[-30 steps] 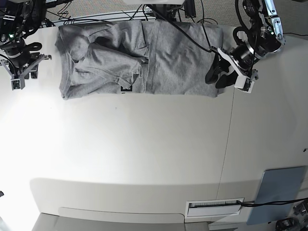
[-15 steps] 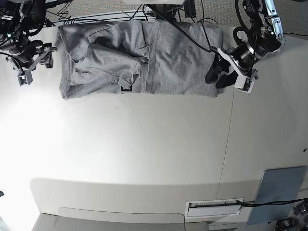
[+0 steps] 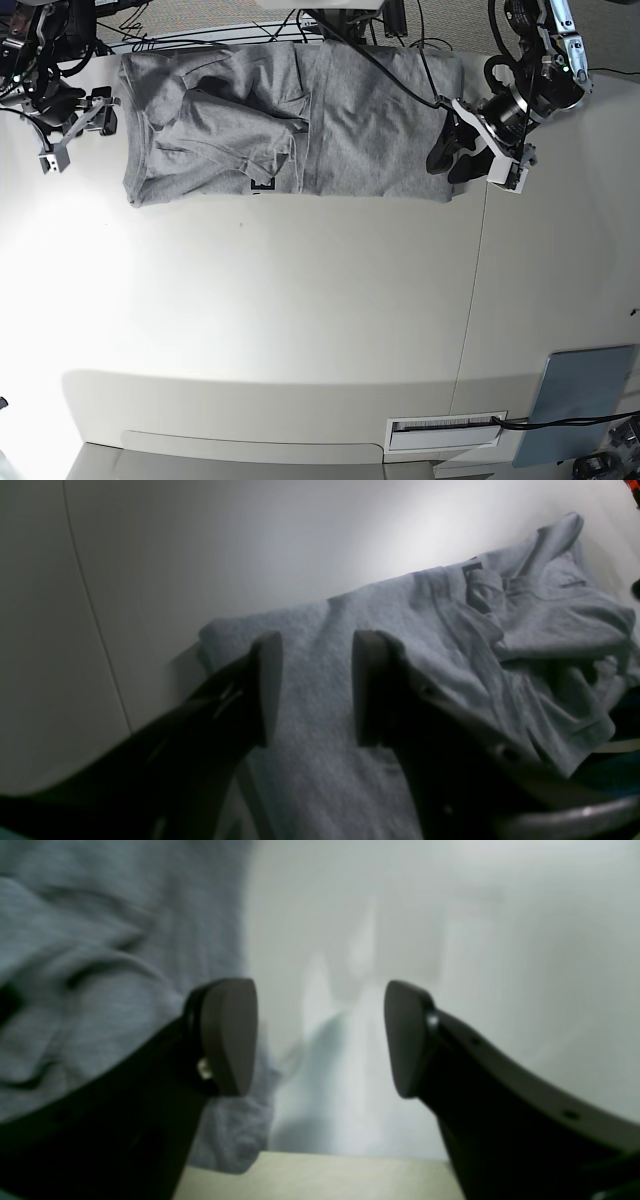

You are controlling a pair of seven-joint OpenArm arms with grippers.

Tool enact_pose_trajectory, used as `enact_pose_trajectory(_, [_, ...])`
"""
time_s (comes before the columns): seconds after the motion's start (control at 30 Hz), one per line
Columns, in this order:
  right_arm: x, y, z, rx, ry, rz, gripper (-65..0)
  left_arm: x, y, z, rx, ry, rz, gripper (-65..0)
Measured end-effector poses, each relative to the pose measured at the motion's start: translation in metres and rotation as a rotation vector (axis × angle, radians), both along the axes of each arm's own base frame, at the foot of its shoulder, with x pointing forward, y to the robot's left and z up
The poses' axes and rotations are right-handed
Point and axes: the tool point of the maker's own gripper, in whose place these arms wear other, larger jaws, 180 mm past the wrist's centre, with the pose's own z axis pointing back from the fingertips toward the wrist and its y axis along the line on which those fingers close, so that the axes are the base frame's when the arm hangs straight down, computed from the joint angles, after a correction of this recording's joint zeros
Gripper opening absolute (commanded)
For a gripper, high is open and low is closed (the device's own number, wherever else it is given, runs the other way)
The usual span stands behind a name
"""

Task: Fold the T-shirt properly

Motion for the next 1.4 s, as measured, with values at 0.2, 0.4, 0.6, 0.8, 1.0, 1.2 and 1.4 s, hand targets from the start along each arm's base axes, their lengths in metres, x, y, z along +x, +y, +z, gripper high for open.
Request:
enact_pose_trajectory(0.2, [0.003,0.024,-0.011,0.233,0.007,-0.012,-25.9,0.000,0.000,0.000,0.000,0.000,0.000,-40.9])
enact_pose_trajectory(0.4, [0.004,0.022,-0.016,0.253,0.002,-0.018,-25.9,0.000,0.000,0.000,0.000,0.000,0.000,-40.9])
enact_pose_trajectory(0.6, [0.007,0.039,-0.021,0.275,0.009,0.032,-25.9,0.000,0.000,0.000,0.000,0.000,0.000,-40.9])
enact_pose_trajectory(0.8, [0.020,0.068,-0.029,0.277,-0.018,0.096,-25.9,0.000,0.000,-0.001,0.005,0.002,0.000,-40.9])
enact_pose_trajectory(1.0, [0.023,0.086,-0.033,0.300,-0.021,0.136,-26.0,-0.001,0.003,-0.004,0.032,0.010,0.001,-40.9])
enact_pose_trajectory(1.2, [0.024,0.107,-0.034,0.376,-0.053,0.118,-26.0,-0.002,0.003,-0.005,0.033,0.012,0.001,-40.9])
enact_pose_trajectory(1.4, [0.024,0.114,-0.034,0.399,-0.056,0.116,-26.0,-0.002,0.003,-0.005,0.033,0.012,0.001,-40.9])
